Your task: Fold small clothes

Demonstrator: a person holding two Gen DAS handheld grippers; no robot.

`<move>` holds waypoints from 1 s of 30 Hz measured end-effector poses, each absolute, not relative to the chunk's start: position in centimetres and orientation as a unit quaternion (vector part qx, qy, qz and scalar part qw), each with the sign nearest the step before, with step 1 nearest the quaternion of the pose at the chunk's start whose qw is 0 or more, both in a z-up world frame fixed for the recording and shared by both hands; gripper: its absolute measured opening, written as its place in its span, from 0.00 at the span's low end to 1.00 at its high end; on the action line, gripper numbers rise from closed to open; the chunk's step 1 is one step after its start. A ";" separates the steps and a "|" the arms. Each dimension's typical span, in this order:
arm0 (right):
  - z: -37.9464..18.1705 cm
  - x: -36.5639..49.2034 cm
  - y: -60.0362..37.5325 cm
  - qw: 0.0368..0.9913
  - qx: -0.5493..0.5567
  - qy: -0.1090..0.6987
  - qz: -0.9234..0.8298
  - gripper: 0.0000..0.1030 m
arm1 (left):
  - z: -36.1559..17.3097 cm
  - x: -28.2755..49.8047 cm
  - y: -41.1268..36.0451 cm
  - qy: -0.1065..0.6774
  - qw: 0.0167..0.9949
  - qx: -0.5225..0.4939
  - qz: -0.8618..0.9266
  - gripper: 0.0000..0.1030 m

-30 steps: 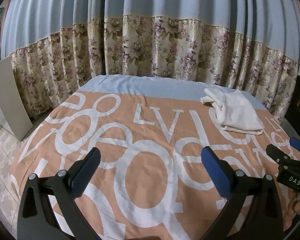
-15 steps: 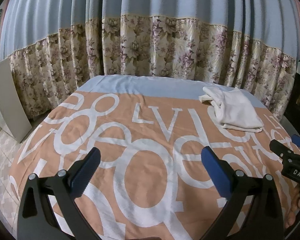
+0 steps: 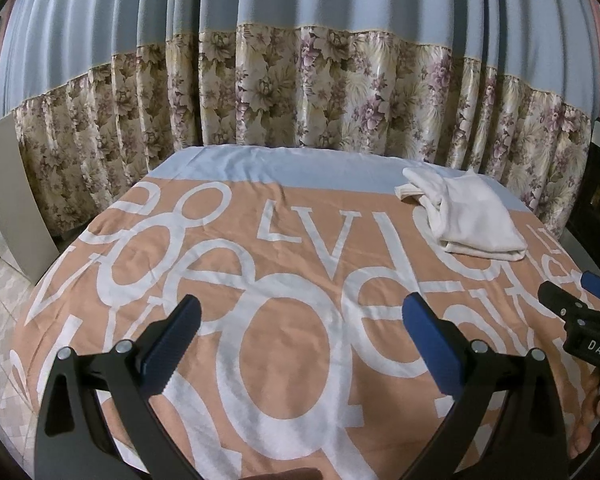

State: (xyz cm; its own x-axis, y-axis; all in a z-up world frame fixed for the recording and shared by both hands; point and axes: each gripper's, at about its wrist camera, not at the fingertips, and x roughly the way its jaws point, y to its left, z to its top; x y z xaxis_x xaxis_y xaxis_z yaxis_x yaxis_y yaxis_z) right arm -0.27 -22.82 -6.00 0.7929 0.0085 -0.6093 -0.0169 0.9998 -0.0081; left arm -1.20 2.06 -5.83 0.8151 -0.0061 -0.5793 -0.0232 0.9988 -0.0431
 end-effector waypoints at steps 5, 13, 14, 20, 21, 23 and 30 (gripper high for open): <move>-6.0 -0.3 -23.0 0.947 -0.008 0.320 0.005 0.97 | -6.1 -1.2 2.1 0.305 0.952 -0.028 0.003 0.98; -5.9 -0.6 -23.1 0.948 -0.006 0.317 0.001 0.97 | -5.9 -1.2 1.9 0.302 0.953 -0.018 -0.001 0.98; -5.9 -0.6 -23.2 0.948 -0.004 0.317 0.000 0.97 | -5.9 -1.1 1.8 0.302 0.953 -0.017 -0.002 0.98; -5.5 -0.8 -23.8 0.950 -0.002 0.311 -0.005 0.97 | -5.4 -1.2 1.5 0.295 0.955 -0.010 -0.009 0.98; -5.4 -0.9 -23.8 0.951 -0.002 0.310 -0.006 0.97 | -5.3 -1.3 1.5 0.294 0.956 -0.008 -0.010 0.98; -5.4 -1.2 -23.7 0.951 -0.004 0.308 -0.007 0.97 | -5.2 -1.3 1.5 0.292 0.956 -0.008 -0.010 0.98; -5.4 -1.1 -23.5 0.951 -0.007 0.310 -0.003 0.97 | -5.2 -1.5 1.7 0.286 0.958 -0.003 -0.003 0.98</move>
State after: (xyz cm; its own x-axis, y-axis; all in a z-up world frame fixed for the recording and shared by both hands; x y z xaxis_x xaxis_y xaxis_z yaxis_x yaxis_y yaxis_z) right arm -1.09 -23.53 -5.43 0.8077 -0.0107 -0.5896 0.0015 0.9999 -0.0162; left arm -1.50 1.66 -5.20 0.8365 -0.0074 -0.5479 0.0035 1.0000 -0.0080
